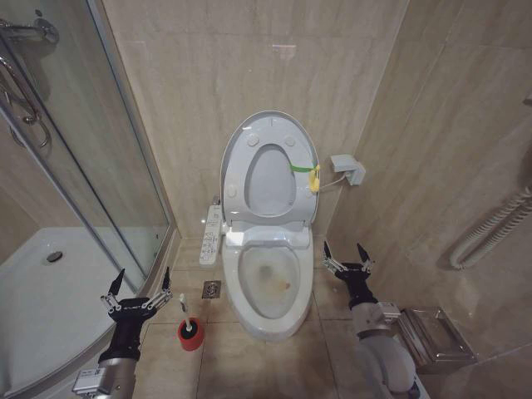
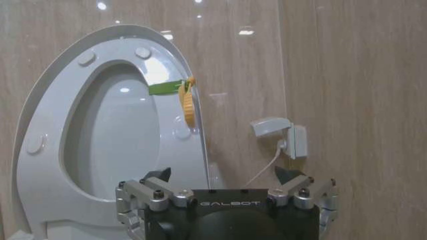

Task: Open the toilet lid, clean the toilet bowl with a toilet brush, close the toilet lid, and flush.

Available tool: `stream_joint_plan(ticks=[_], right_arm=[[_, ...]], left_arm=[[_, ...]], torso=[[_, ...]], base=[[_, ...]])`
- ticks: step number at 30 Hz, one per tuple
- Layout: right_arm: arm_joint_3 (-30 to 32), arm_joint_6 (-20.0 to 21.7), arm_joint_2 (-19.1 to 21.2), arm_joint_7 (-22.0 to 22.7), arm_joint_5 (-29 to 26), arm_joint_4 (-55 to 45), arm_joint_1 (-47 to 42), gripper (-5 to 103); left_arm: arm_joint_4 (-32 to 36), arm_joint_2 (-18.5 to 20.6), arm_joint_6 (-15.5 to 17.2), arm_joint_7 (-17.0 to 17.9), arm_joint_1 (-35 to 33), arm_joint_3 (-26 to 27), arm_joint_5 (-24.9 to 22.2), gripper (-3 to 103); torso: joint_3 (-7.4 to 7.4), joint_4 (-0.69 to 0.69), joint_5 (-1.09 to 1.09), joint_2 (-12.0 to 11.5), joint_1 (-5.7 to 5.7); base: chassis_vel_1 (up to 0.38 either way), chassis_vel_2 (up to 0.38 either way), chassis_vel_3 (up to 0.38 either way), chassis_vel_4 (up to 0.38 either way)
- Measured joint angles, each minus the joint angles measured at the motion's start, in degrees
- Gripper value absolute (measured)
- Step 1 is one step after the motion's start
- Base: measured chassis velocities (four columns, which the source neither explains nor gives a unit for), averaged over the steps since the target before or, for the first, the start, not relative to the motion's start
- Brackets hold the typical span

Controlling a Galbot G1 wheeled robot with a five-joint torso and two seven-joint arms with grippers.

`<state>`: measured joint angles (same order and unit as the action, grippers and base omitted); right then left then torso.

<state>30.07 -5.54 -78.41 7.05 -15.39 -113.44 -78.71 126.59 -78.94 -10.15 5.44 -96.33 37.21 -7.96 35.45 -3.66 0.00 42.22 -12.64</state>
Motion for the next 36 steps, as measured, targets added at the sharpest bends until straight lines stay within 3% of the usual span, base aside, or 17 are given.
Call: stream_joint_plan(ticks=[31, 35, 36], right_arm=[[0.0, 0.0, 0.0, 0.0, 0.0, 0.0, 0.0, 100], [0.0, 0.0, 0.0, 0.0, 0.0, 0.0, 0.0, 100], [0.0, 0.0, 0.0, 0.0, 0.0, 0.0, 0.0, 100]], left_arm=[[0.0, 0.0, 0.1, 0.0, 0.1, 0.0, -0.1, 100], [0.0, 0.4, 2.8, -0.3, 1.5, -0.2, -1.4, 100], [0.0, 0.8, 5.3, -0.6, 2.9, -0.4, -2.7, 100]], torso=[[0.00, 0.00, 0.00, 0.0, 0.00], [0.00, 0.01, 0.00, 0.0, 0.00], [0.00, 0.00, 0.00, 0.0, 0.00]], base=[[0.000, 0.000, 0.000, 0.000], [0.000, 0.000, 0.000, 0.000], [0.000, 0.000, 0.000, 0.000]])
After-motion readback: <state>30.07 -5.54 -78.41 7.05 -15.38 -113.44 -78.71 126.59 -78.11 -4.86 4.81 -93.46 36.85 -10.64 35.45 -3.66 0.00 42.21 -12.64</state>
